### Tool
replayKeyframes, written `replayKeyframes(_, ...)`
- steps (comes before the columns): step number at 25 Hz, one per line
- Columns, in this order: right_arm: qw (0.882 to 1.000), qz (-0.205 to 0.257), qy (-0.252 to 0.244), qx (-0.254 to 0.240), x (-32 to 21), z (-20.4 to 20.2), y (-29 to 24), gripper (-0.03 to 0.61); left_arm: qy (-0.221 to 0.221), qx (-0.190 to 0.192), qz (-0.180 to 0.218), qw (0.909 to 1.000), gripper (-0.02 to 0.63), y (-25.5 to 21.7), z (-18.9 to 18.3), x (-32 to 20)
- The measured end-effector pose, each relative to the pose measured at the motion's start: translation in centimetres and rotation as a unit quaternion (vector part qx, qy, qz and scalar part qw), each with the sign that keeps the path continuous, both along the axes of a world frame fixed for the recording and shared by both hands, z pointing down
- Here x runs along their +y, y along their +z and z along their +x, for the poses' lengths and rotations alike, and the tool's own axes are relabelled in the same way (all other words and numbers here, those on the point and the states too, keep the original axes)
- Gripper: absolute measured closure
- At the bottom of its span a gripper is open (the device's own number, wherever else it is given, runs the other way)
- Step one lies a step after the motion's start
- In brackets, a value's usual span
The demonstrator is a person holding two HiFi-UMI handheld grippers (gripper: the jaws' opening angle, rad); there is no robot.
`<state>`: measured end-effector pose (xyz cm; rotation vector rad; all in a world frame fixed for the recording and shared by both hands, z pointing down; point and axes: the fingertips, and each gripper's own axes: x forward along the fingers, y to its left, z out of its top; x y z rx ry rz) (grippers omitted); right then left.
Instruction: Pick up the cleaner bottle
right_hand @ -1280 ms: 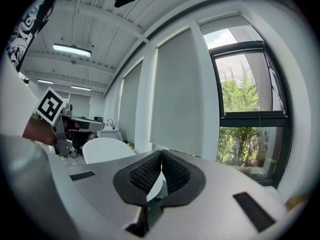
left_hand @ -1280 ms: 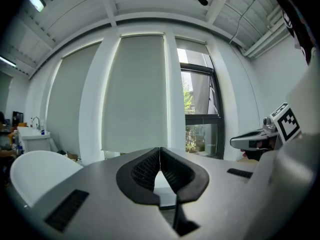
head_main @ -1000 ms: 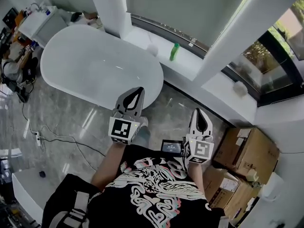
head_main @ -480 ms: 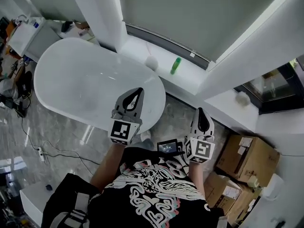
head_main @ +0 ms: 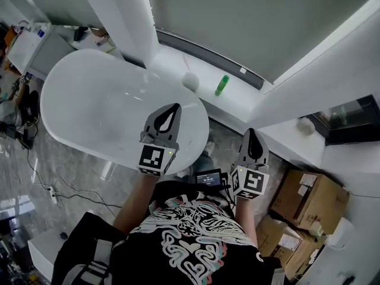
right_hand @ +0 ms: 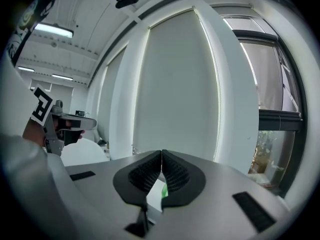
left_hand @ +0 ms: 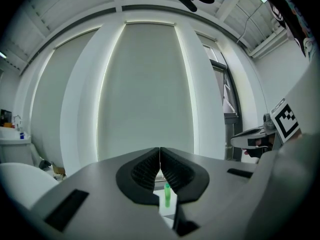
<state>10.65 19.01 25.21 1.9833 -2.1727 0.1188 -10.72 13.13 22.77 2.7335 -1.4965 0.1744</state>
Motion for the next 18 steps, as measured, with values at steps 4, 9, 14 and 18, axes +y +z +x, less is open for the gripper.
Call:
replayKeyframes(4,1.0,0.004,-0.002,-0.004,-1.7,-0.5,-0.5,0.552,0.005,-0.002,-0.001,1.0,0.597,-0.2,-0.1,-1.4)
replayKeyframes(9,1.0,0.003,-0.004,-0.009,-3.4,0.0,0.1,0.552,0.015,-0.003,-0.007,0.9999,0.597,0.2,1.0,-2.9)
replayKeyframes(14,1.0,-0.007,-0.002,-0.016,-5.7,-0.2,1.2,0.552,0.02,-0.013,-0.007,0.9997,0.597,0.7,1.1,-5.0)
replayKeyframes(18,1.0,-0.019,0.001,-0.016,-7.4,-0.2,1.9,0.552,0.026,-0.018,-0.008,0.9995,0.597,1.2,1.7,-7.0)
